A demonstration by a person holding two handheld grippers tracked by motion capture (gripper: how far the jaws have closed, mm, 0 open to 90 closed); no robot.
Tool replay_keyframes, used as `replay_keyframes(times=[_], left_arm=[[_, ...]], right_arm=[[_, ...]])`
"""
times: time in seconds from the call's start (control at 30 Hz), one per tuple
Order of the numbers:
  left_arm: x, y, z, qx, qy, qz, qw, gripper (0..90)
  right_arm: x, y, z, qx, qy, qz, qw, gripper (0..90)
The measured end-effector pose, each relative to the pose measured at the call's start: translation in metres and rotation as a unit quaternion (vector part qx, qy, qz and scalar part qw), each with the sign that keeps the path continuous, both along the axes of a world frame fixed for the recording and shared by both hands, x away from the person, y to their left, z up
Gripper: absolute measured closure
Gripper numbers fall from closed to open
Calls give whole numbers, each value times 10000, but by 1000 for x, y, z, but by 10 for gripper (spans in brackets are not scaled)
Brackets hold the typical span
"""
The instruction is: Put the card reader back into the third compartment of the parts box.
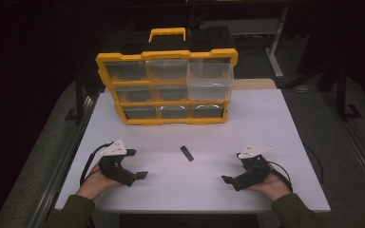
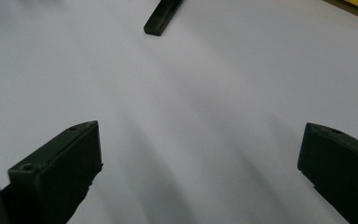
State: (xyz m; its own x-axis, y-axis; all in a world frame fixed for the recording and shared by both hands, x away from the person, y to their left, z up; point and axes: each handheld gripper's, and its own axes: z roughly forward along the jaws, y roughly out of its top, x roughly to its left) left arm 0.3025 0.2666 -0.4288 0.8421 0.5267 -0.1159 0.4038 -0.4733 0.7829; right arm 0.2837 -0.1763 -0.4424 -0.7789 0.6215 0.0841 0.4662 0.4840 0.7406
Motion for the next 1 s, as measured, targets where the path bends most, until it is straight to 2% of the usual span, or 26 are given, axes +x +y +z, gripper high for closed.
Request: replay_keyframes(times=[0.3,0.63,0.83,1.0], left_arm=[[0,-2,4,-9,-53,33,10000,0],[8,-6,7,-218,12,28,9998,0],[10,-10,8,-215,-4,-6,9998,0],[13,-16,10,-297,-2,-30,9996,0]], right_arm=[[0,-1,2,137,1,47,9999,0],[0,0,4,185,-8,52,9998,0],[0,0,4,195,-10,55,9998,0],[-1,1,5,212,14,78,9997,0]])
